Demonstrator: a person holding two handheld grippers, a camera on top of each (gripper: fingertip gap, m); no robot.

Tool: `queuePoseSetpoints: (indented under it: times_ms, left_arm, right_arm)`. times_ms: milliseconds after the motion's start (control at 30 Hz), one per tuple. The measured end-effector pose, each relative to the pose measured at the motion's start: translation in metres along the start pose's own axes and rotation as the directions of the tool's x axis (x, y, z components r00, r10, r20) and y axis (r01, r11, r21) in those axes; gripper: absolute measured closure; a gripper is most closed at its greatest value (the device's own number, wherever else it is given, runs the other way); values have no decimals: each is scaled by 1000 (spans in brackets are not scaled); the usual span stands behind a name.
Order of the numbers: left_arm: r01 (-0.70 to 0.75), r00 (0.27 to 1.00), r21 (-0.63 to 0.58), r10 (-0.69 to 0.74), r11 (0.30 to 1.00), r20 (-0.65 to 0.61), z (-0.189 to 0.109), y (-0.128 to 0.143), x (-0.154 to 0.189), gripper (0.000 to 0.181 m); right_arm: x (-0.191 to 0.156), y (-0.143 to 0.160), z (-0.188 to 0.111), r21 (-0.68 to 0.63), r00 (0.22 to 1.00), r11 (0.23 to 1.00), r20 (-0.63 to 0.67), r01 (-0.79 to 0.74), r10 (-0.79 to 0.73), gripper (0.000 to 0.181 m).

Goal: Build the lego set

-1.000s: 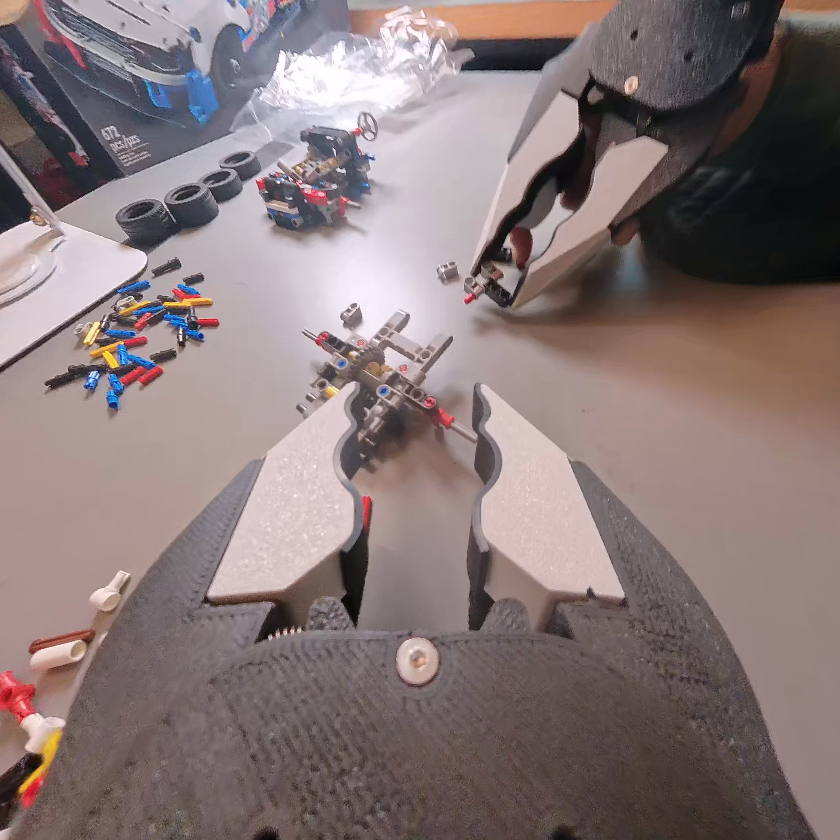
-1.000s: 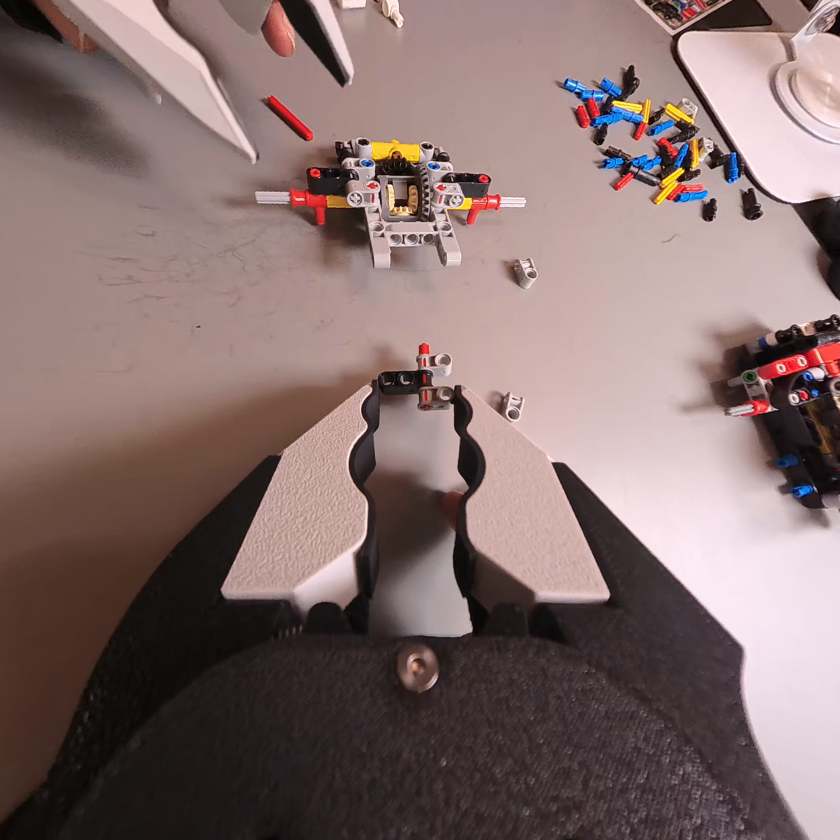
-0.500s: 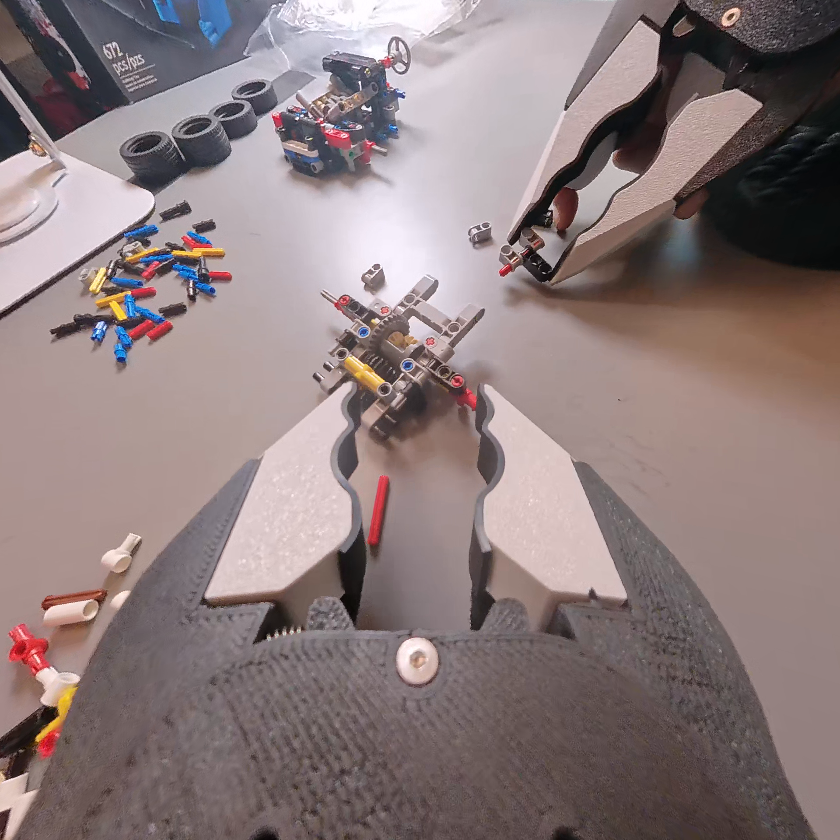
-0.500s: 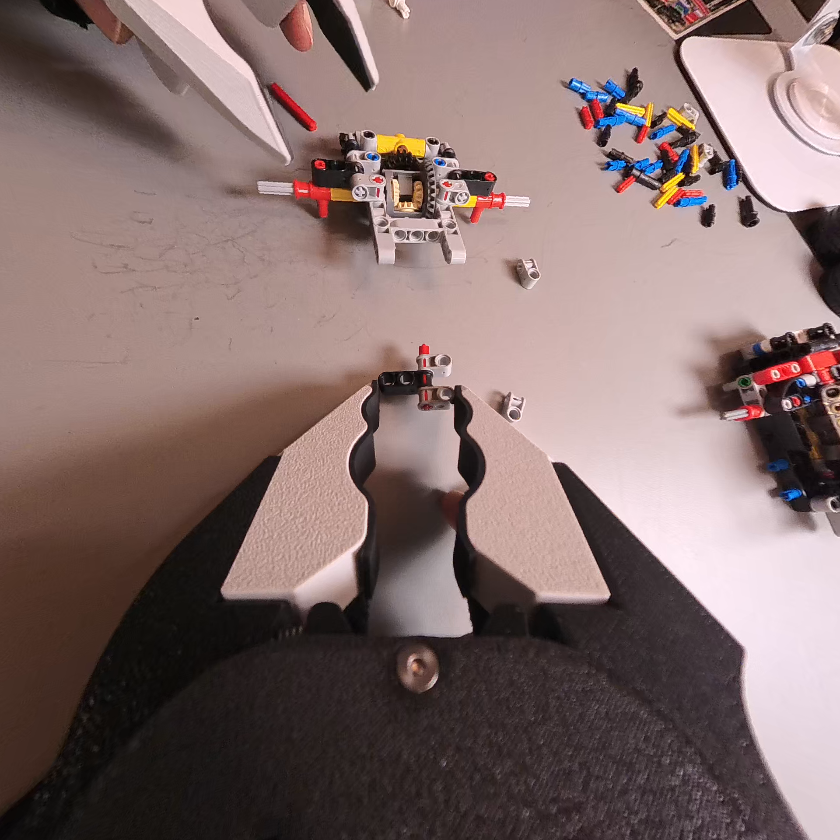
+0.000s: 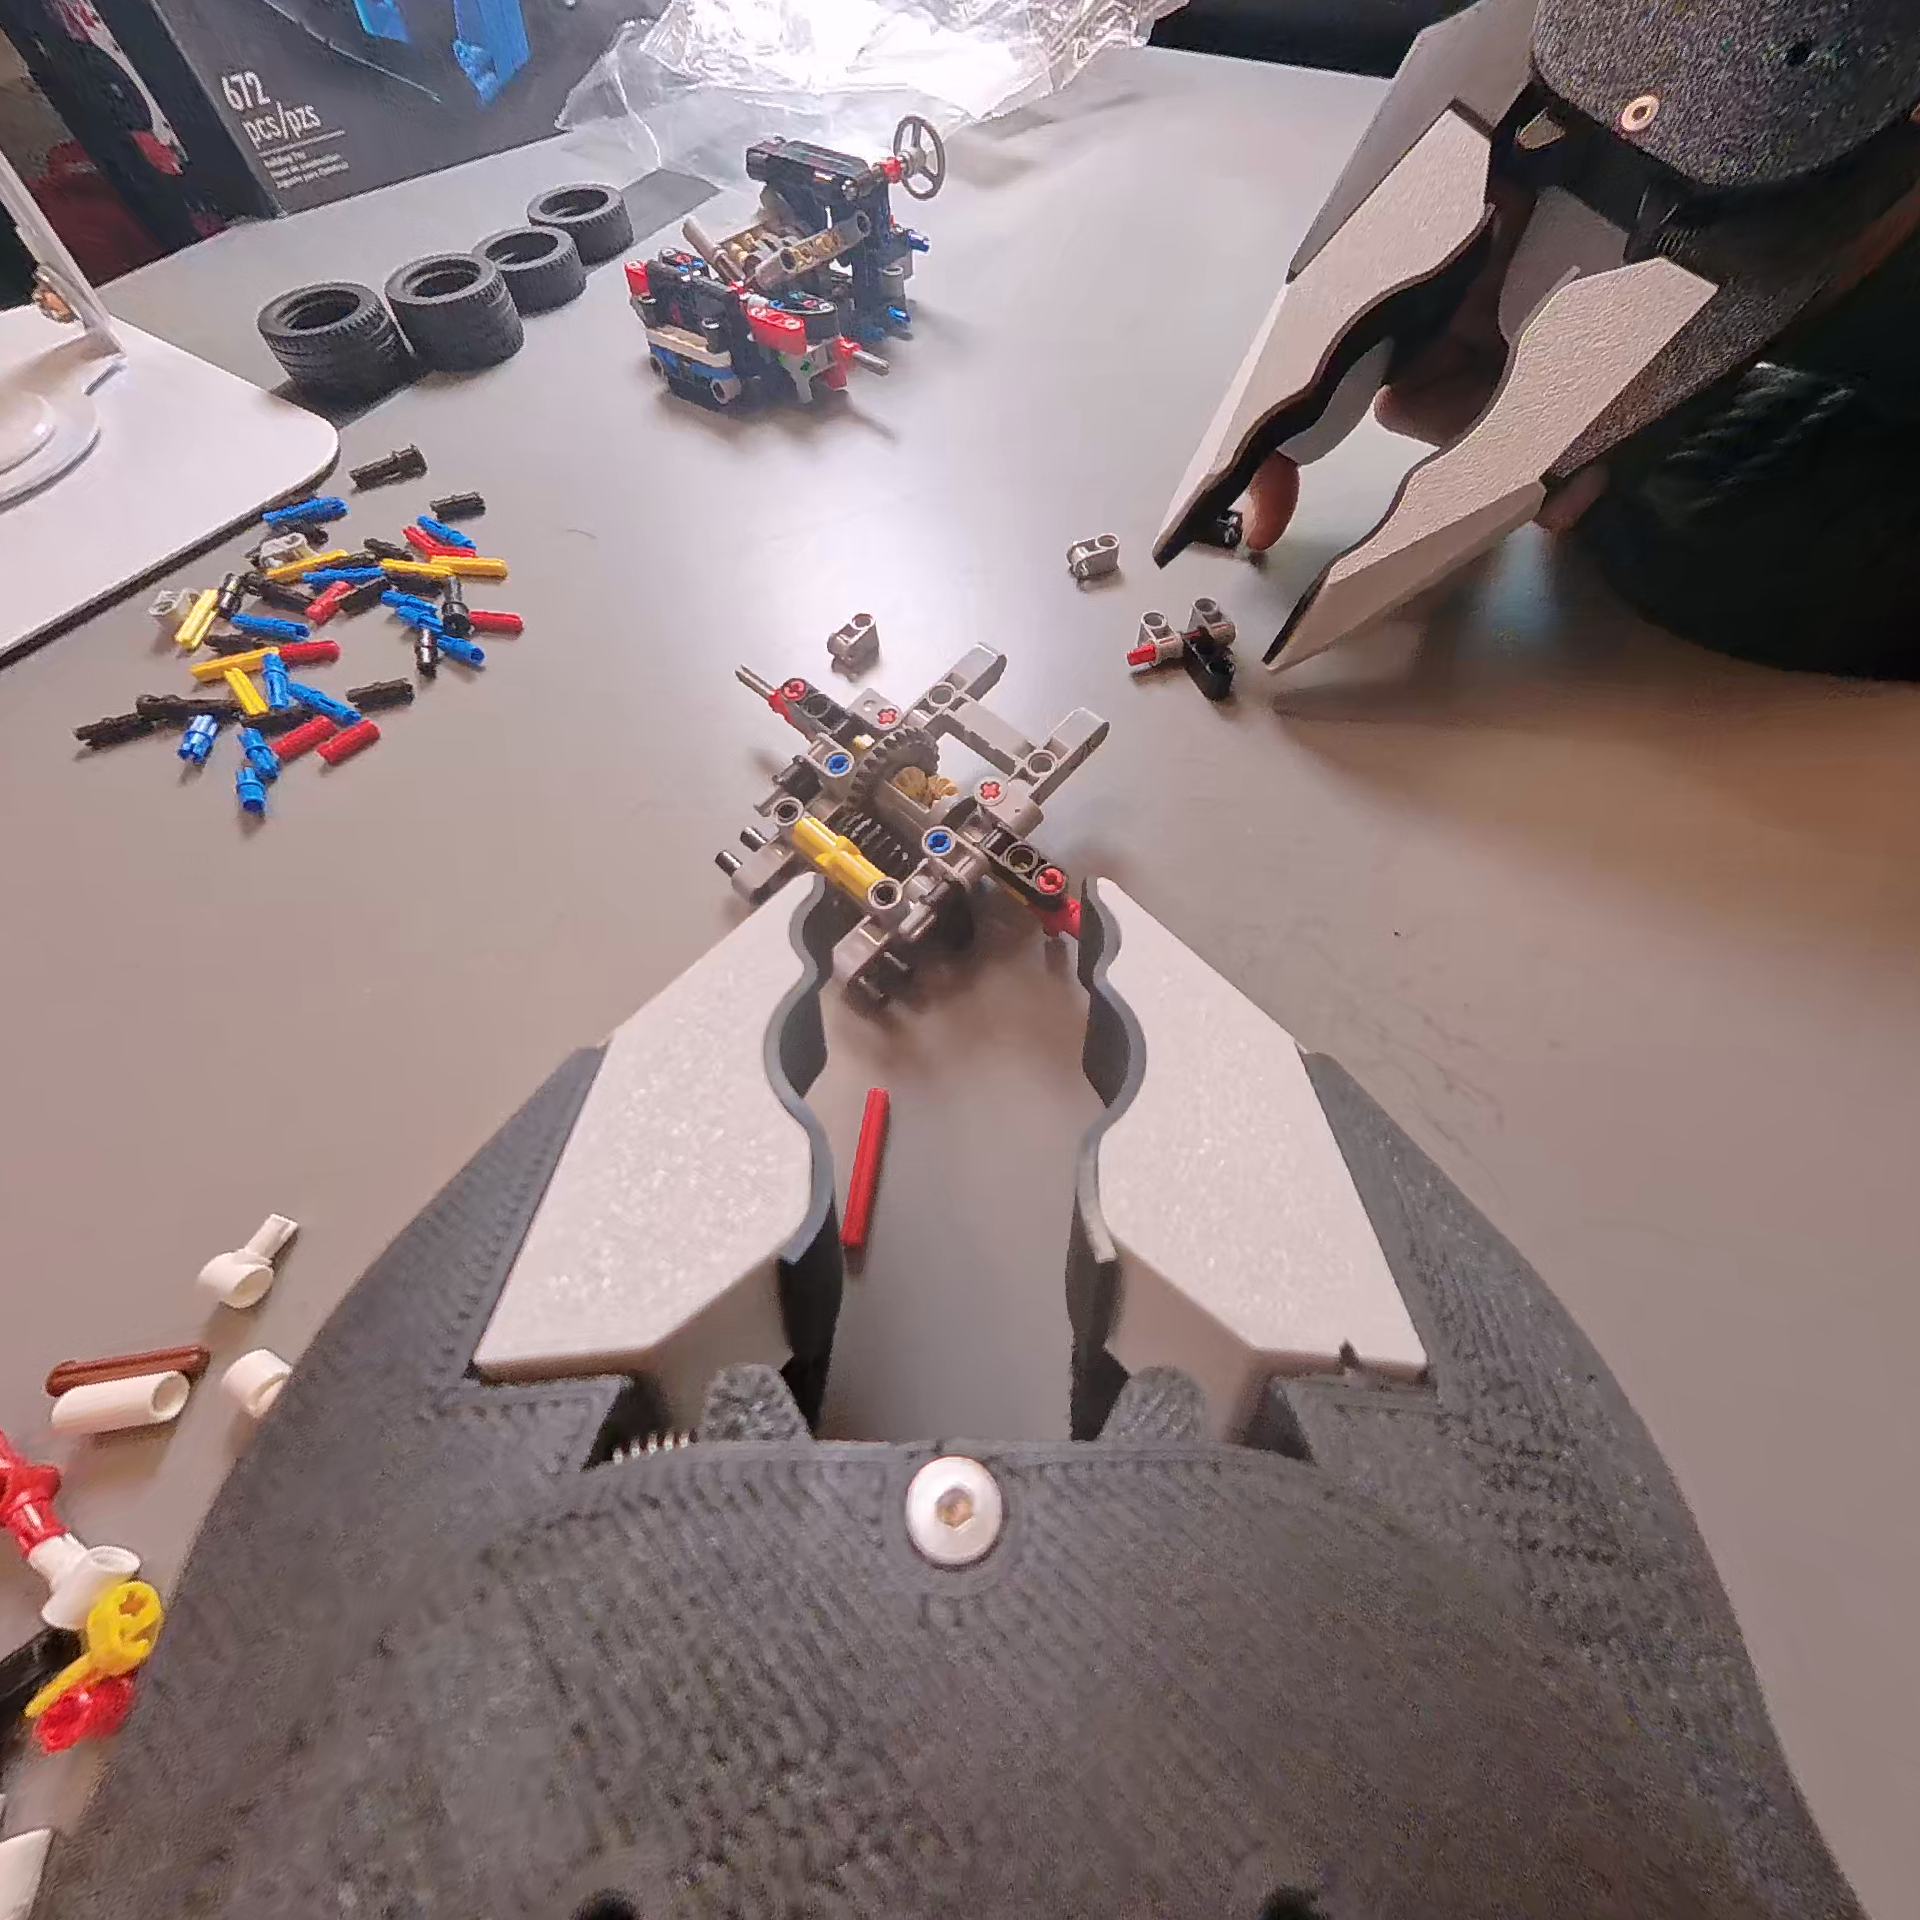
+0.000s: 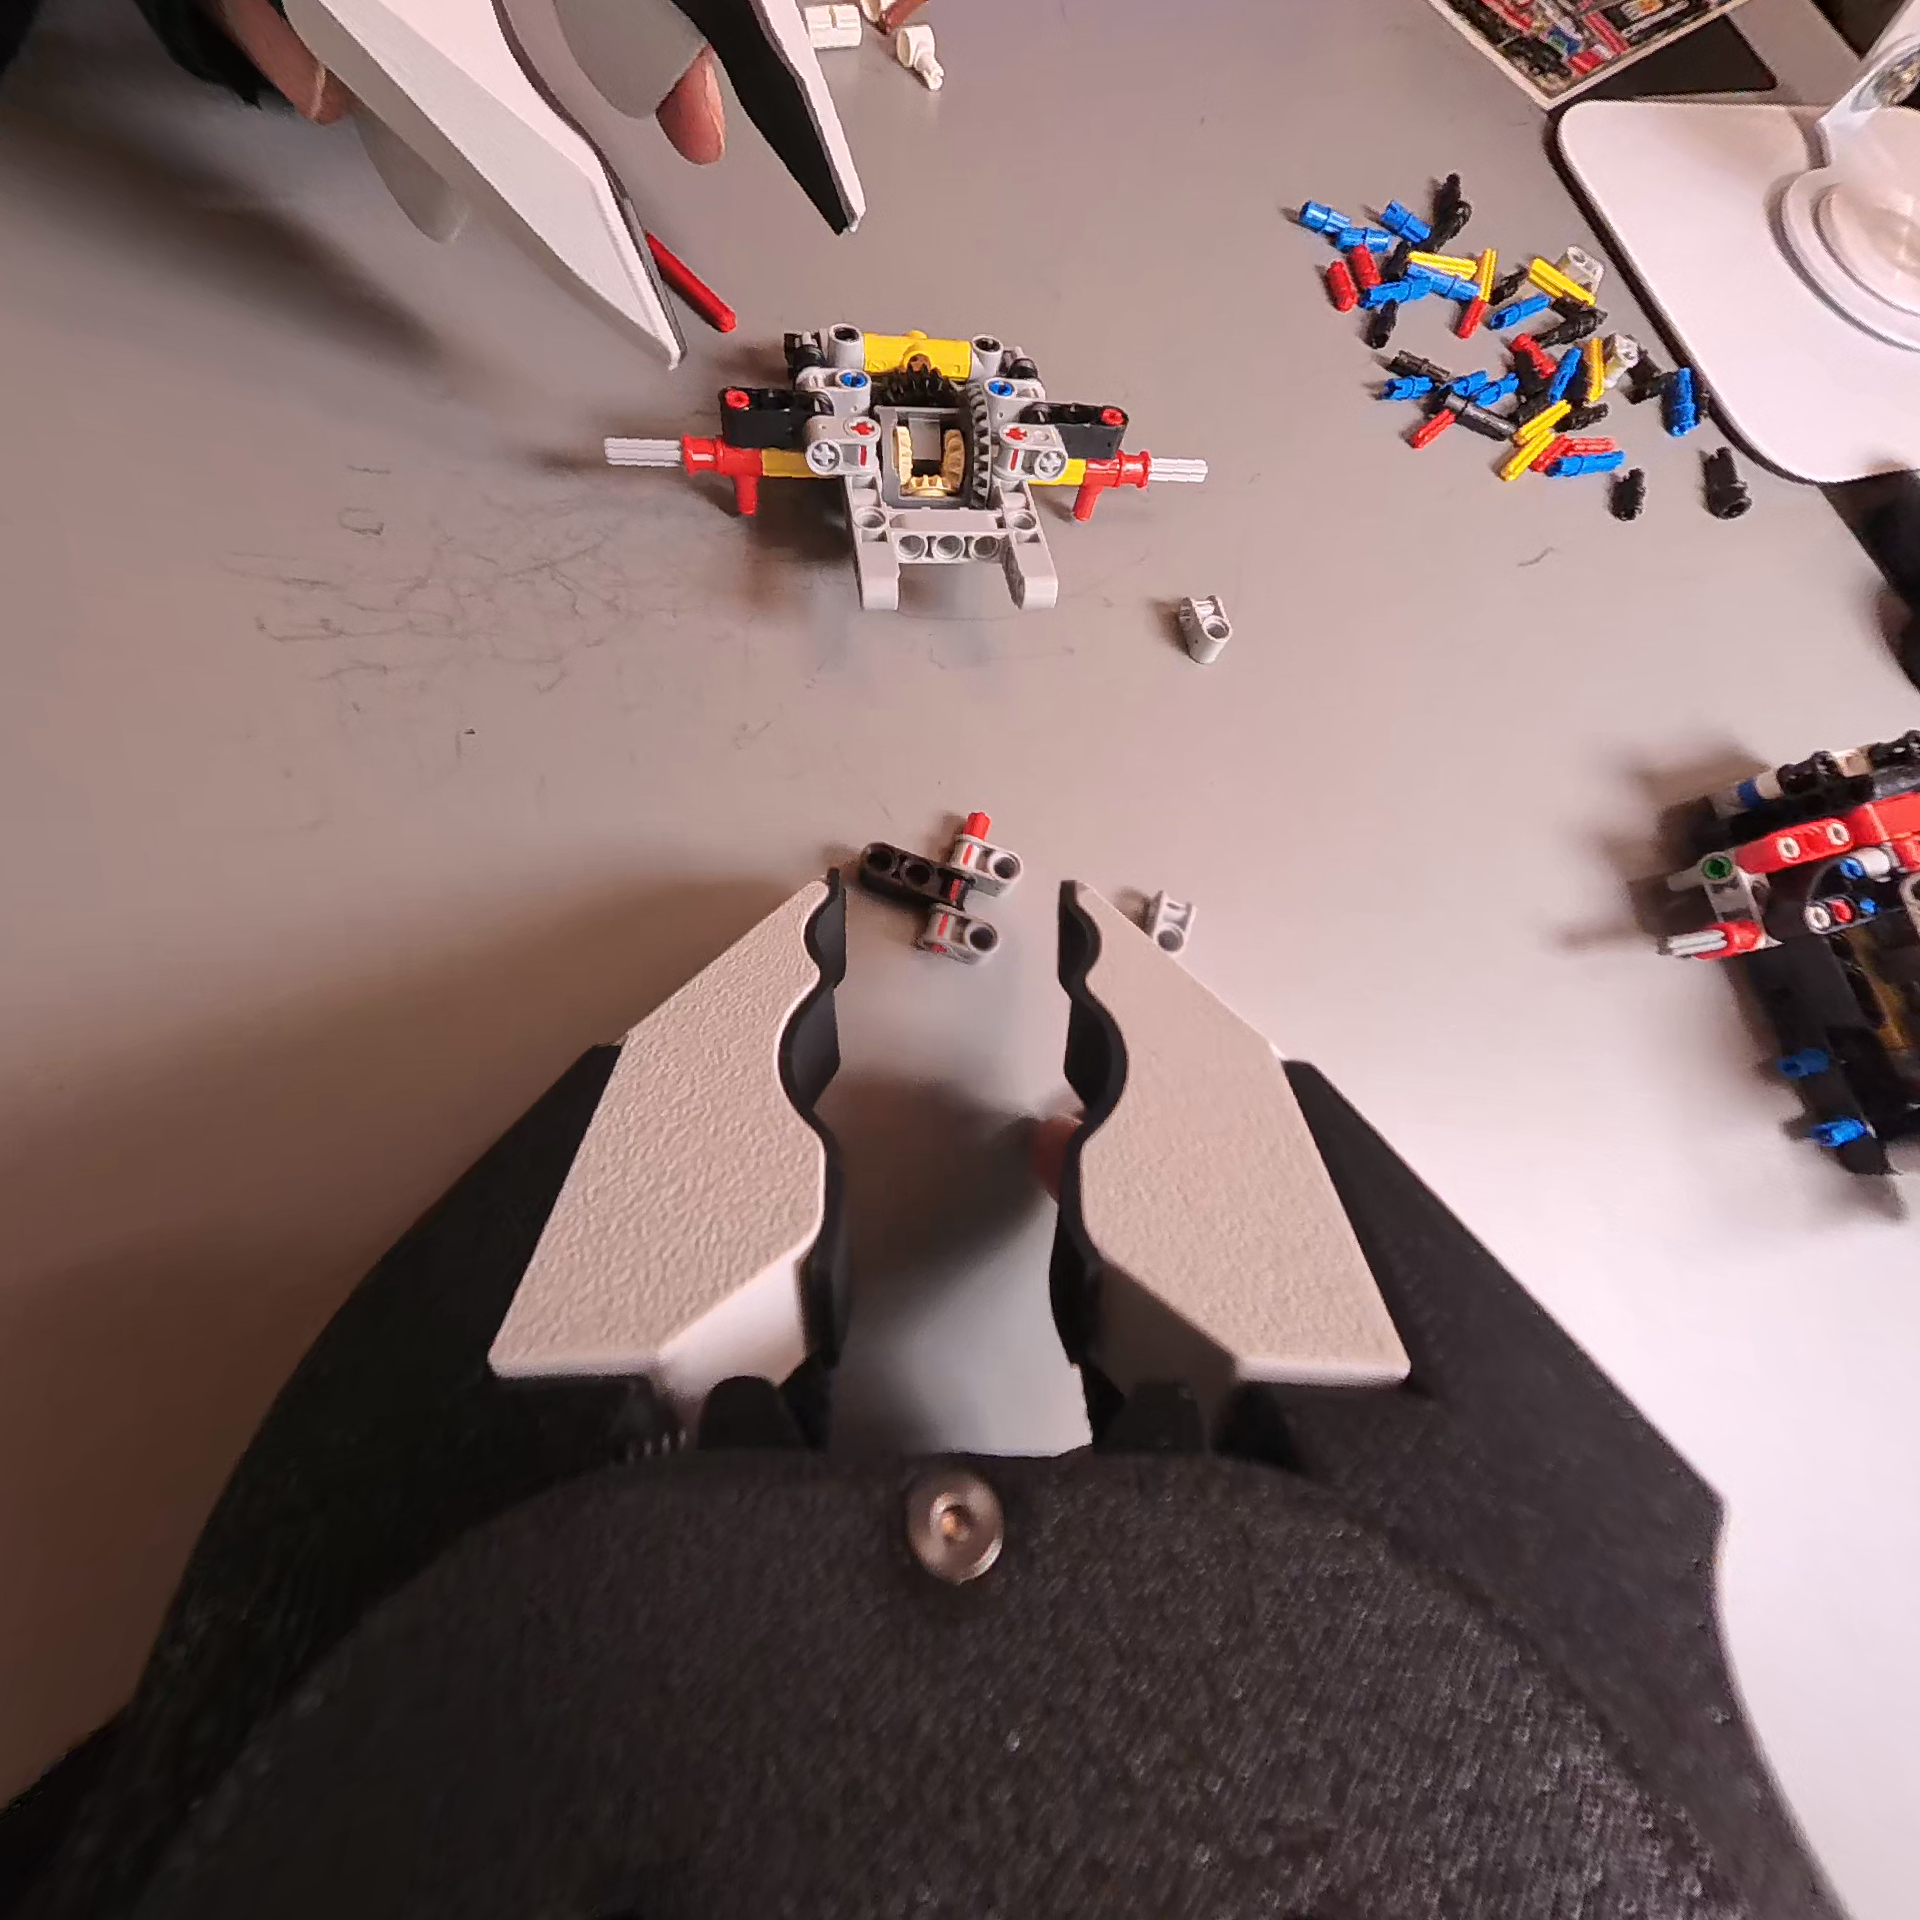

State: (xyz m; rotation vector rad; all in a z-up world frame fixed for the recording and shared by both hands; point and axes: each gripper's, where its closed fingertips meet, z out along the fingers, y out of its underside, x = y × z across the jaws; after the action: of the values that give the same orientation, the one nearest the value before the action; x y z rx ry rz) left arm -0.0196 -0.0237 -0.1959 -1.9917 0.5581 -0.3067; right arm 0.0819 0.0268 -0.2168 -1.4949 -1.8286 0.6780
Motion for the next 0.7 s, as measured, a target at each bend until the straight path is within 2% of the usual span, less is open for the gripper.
queuePoseSetpoints:
  times_ms: [167,233,333,500,600,700]
  left_arm:
    - [11,1000,3,-11,1000,-7,0,0,0,135]
    - [12,1000,5,-12,1000,-5,-1,-1,-1,135]
    - [10,1000,7,-10,1000,5,-1,-1,-3,136]
    - [-1,1000,19,1,1000,14,-3,-2,-3,136]
    - [-10,1000,22,9,1000,23,-4,-2,-3,136]
    - [-15,1000,22,15,1000,25,-4,-2,-3,136]
  right_arm:
    - [6,0,-7,21,1000,999,-6,-29,29,142]
    - [12,-12,-11,88,998,994,-19,-63,65,146]
    - [15,-35,-13,189,987,969,46,-158,152,149]
    - [13,-42,11,112,990,989,112,-95,82,134]
    - [4,-51,23,65,985,996,168,-61,49,119]
    - [2,-55,36,7,988,1000,151,15,-16,112]
